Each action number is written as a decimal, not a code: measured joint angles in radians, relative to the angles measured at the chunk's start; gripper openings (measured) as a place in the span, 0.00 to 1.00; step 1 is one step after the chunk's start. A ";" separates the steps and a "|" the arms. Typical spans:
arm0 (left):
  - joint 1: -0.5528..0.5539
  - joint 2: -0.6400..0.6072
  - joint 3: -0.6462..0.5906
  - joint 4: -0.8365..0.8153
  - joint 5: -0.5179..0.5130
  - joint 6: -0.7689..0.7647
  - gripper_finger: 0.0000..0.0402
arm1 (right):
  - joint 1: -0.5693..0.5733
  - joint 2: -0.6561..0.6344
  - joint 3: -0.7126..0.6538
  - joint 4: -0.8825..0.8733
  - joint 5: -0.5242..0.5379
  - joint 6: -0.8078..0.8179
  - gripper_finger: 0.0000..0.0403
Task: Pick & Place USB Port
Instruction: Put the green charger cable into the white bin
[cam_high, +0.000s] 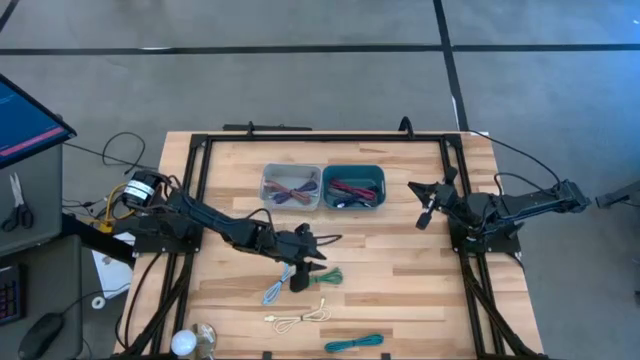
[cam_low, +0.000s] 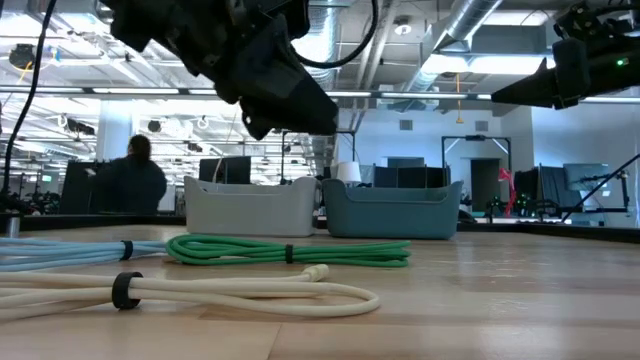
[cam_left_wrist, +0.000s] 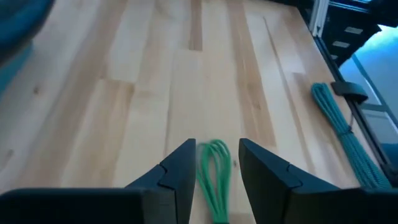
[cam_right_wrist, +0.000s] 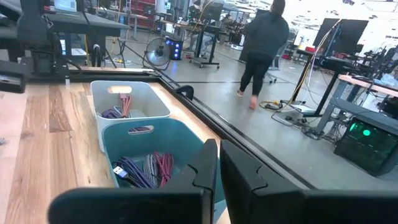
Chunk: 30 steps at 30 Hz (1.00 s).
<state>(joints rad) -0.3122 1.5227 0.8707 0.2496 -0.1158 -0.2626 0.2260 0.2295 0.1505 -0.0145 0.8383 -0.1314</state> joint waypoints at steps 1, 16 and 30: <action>-0.005 0.000 0.000 -0.005 0.000 -0.011 0.30 | 0.000 0.000 0.000 0.000 0.000 0.000 0.03; -0.029 0.167 0.000 -0.042 0.013 -0.085 0.34 | 0.000 0.000 0.000 0.004 -0.002 0.000 0.03; -0.027 0.224 0.002 -0.007 0.110 -0.273 0.39 | 0.000 0.000 0.000 0.003 -0.002 0.000 0.03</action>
<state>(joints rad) -0.3389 1.7462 0.8730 0.2428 -0.0063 -0.5361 0.2264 0.2295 0.1505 -0.0114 0.8360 -0.1310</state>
